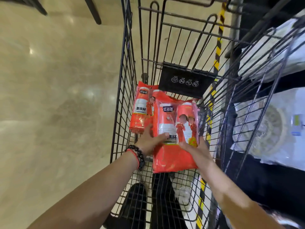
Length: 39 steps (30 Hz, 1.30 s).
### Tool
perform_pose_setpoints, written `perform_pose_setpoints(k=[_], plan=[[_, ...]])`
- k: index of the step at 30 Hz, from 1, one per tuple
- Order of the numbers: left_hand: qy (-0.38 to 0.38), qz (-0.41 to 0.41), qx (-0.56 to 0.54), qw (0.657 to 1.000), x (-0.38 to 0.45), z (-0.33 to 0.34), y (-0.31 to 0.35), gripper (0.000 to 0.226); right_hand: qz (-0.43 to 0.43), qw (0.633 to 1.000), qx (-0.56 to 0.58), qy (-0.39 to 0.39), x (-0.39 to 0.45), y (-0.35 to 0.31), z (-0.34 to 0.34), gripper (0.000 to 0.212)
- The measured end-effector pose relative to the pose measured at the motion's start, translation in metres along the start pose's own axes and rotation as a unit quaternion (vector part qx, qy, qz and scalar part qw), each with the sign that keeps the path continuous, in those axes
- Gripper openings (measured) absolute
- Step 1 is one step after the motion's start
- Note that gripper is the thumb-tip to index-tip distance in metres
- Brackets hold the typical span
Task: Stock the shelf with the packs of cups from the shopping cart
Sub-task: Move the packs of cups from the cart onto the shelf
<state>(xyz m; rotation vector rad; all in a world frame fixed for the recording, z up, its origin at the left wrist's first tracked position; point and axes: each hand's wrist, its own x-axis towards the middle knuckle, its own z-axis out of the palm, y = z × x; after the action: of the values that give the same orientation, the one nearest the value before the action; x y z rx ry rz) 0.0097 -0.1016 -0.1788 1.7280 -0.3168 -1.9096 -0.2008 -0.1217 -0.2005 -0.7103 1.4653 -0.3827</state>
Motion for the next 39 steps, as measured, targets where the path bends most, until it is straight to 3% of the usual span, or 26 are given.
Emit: perform_pose_setpoints(k=[3, 10, 16, 20, 23, 28, 35, 36, 39], plan=[[-0.004, 0.037, -0.053, 0.998, -0.012, 0.004, -0.011, 0.121, -0.034, 0.999, 0.007, 0.004, -0.025, -0.008, 0.014, 0.063], [0.020, 0.100, -0.075, 0.992, -0.037, 0.001, -0.020, 0.099, -0.069, 0.998, 0.006, 0.005, -0.048, -0.015, 0.028, 0.079], [0.007, 0.154, -0.076, 0.985, -0.057, -0.017, -0.009, 0.080, -0.046, 0.995, 0.066, -0.050, -0.057, -0.020, 0.029, 0.051], [0.007, 0.177, -0.106, 0.978, -0.076, -0.040, 0.004, 0.068, -0.033, 0.997, 0.051, -0.048, -0.050, -0.033, 0.036, 0.061], [0.004, 0.201, -0.116, 0.973, -0.092, -0.064, 0.011, 0.071, -0.028, 0.999, 0.012, -0.023, -0.033, -0.044, 0.044, 0.055], [0.014, 0.209, -0.141, 0.968, -0.107, -0.104, 0.009, 0.082, 0.012, 1.000, -0.027, 0.003, 0.018, -0.047, 0.061, 0.022], [0.051, 0.198, -0.150, 0.967, -0.105, -0.123, -0.003, 0.086, 0.044, 0.989, -0.141, 0.024, 0.101, -0.042, 0.098, 0.013], [0.059, 0.196, -0.150, 0.967, -0.104, -0.126, -0.004, 0.085, 0.044, 0.985, -0.165, 0.031, 0.113, -0.042, 0.103, 0.014], [0.065, 0.201, -0.158, 0.965, -0.102, -0.133, -0.009, 0.085, 0.056, 0.976, -0.209, 0.022, 0.141, -0.039, 0.114, 0.056]])
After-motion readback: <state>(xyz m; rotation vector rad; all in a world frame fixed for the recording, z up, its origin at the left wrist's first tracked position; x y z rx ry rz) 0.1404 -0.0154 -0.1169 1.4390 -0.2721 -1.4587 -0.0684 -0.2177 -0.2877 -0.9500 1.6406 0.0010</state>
